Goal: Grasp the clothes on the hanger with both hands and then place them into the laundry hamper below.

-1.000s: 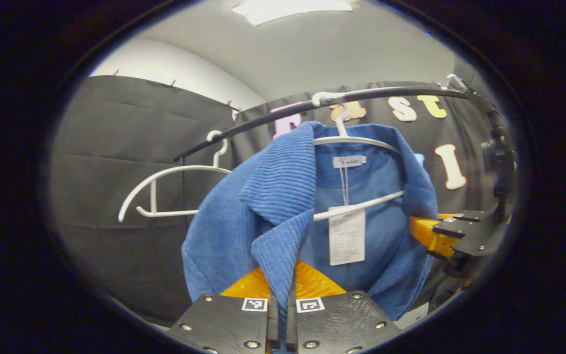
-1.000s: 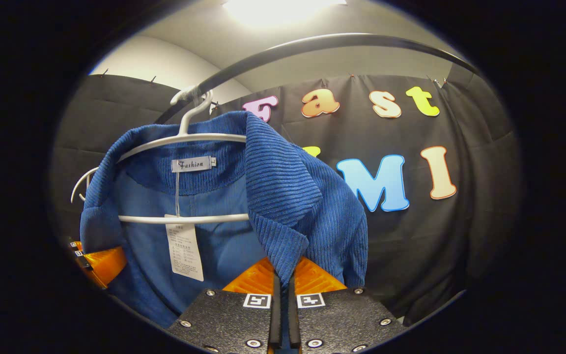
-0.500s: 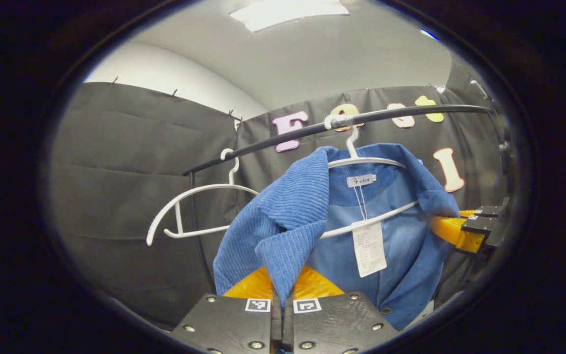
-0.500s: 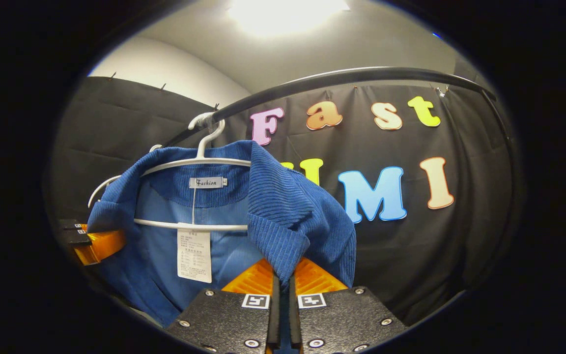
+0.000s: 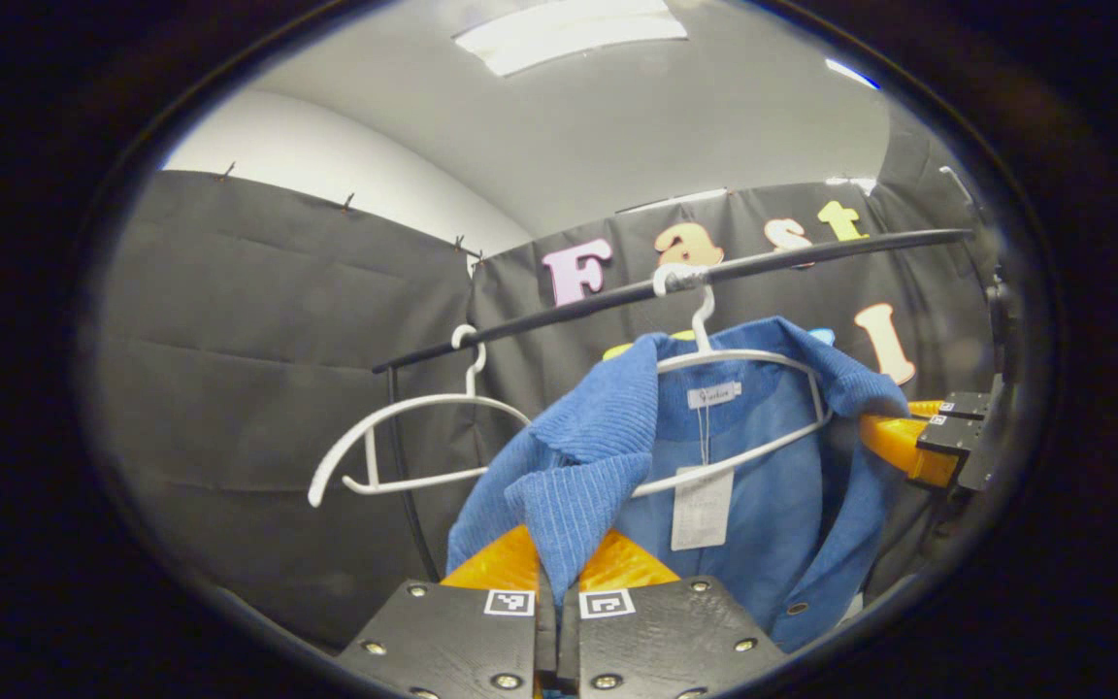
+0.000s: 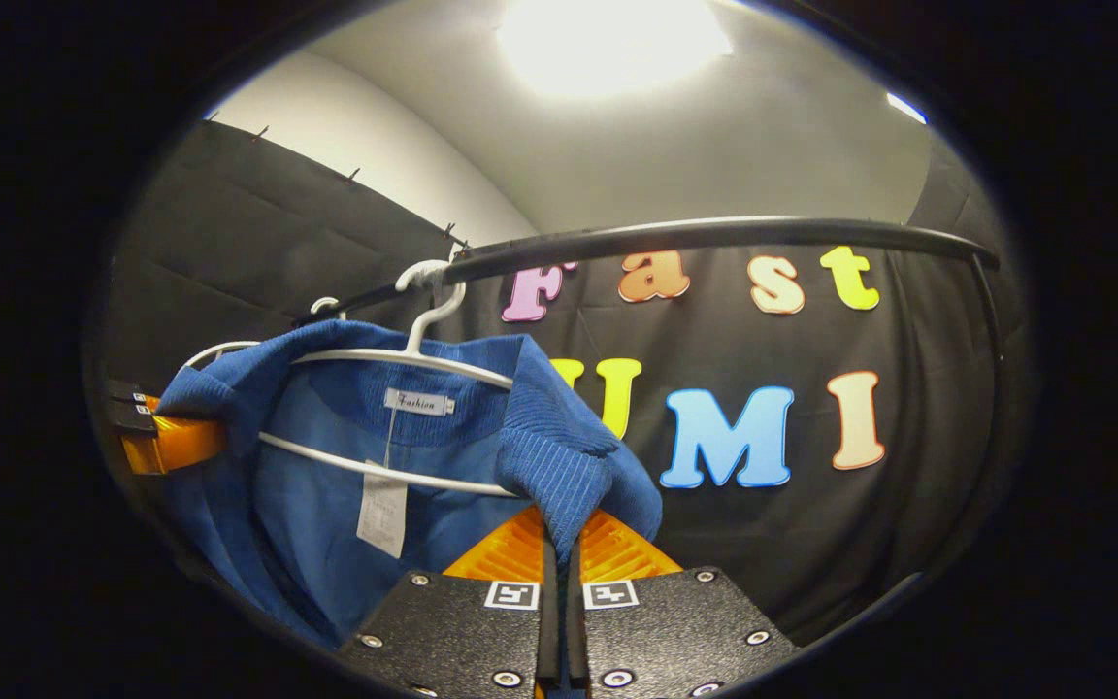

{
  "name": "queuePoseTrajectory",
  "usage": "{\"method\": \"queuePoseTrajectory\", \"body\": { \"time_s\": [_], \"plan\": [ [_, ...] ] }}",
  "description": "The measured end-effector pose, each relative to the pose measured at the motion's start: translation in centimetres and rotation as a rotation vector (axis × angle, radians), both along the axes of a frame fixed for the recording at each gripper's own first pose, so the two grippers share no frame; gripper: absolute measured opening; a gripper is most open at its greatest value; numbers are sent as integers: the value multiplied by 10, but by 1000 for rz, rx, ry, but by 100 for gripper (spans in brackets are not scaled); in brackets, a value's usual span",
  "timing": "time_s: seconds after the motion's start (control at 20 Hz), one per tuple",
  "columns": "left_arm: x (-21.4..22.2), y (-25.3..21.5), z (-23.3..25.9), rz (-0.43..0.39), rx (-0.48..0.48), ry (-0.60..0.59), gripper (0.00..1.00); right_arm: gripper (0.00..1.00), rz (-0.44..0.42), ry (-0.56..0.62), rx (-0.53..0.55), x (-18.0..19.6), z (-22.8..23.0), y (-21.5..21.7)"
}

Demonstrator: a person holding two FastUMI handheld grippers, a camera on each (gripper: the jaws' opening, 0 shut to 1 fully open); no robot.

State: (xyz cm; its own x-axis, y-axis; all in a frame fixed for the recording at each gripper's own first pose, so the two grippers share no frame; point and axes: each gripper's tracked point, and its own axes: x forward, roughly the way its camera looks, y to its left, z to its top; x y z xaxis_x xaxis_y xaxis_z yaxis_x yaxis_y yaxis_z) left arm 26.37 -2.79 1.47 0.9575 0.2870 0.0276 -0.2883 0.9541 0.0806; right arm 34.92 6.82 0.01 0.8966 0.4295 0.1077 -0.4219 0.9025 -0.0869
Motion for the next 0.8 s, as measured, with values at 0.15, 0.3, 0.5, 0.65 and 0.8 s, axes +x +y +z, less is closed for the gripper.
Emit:
{"method": "queuePoseTrajectory", "body": {
  "time_s": [0.15, 0.3, 0.5, 0.65, 0.8],
  "plan": [
    [-17, 20, 33, 15, 24, -51, 0, 2, -35, -51, 20, 6, 22, -6],
    [-13, 38, 51, 29, 29, -78, 1, 2, -70, -117, 20, 26, 43, -14],
    [5, 69, 65, 56, 31, -91, 4, 2, -128, -196, -5, 50, 58, -30],
    [16, 88, 68, 65, 55, -80, 3, 2, -171, -217, -43, 72, 54, -43],
    [32, 106, 61, 67, 82, -51, 2, 2, -198, -167, -38, 96, 38, -49]
  ]
}}
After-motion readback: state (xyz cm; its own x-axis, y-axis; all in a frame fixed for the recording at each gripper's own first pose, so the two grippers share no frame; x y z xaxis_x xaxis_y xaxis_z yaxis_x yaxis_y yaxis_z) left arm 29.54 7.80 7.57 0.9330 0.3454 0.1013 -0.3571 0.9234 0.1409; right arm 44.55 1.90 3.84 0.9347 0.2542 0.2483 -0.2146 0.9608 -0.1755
